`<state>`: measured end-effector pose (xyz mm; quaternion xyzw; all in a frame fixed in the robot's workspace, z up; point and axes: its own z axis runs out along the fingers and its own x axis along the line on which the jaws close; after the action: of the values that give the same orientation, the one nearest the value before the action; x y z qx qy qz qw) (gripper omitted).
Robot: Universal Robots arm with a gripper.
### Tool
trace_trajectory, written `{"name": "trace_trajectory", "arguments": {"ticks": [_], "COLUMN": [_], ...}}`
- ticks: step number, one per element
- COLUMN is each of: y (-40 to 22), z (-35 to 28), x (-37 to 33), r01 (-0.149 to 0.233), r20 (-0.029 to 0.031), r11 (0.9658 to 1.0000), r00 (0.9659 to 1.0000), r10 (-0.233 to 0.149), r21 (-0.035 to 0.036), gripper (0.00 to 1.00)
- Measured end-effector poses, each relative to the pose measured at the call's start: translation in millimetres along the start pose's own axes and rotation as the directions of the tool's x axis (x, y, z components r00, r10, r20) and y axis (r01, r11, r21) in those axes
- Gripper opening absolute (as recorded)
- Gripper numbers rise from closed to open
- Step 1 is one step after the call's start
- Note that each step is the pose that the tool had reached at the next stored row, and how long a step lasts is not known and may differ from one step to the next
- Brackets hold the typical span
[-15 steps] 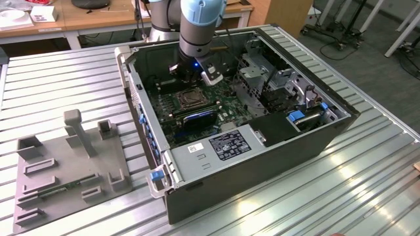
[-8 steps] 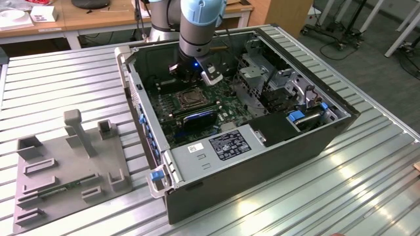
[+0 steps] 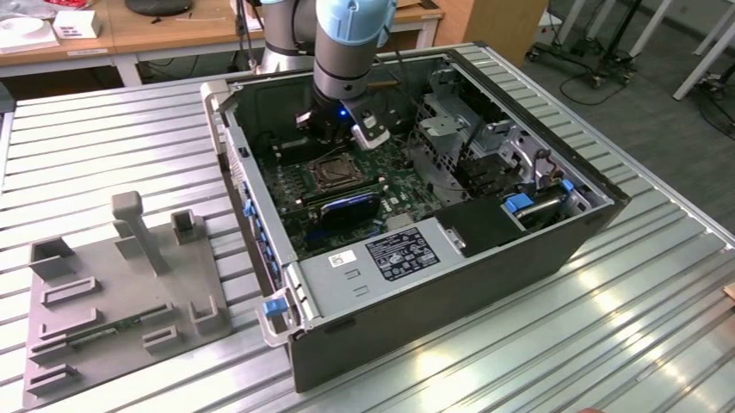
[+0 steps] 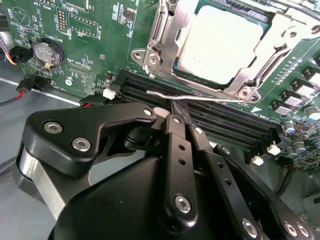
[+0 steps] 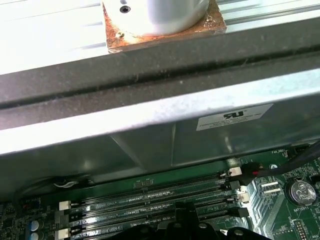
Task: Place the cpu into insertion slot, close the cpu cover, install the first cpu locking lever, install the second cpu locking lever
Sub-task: 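Install the first cpu locking lever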
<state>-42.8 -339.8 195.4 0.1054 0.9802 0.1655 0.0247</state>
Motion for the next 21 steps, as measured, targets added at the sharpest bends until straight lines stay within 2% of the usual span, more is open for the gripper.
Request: {"name": "trace_trajectory", "arguments": {"ticks": [3,7,10,15,18,21], "y": [-0.1,-0.9,-0.9,0.1,1.4,3.0], "z": [0.0,0.3,0.3,-1.1,-4.5,-9.0], "x": [2.2,12.3,14.4,17.5,18.1,18.2], "r01": [0.0,0.0,0.0,-0.002,-0.003,-0.003], "r20": [-0.0001,0.0012,0.001,-0.0027,-0.0041,-0.0043], "r11": [1.0,1.0,1.0,0.9998,0.9996,0.9995], "r00": [1.0,1.0,1.0,1.0,1.0,1.0], "r10": [0.0,0.0,0.0,0.002,0.003,0.003], "r21": [-0.0006,-0.0012,-0.0028,-0.022,-0.0283,-0.03], "gripper": [0.1,0.1,0.1,0.1,0.1,0.1]}}
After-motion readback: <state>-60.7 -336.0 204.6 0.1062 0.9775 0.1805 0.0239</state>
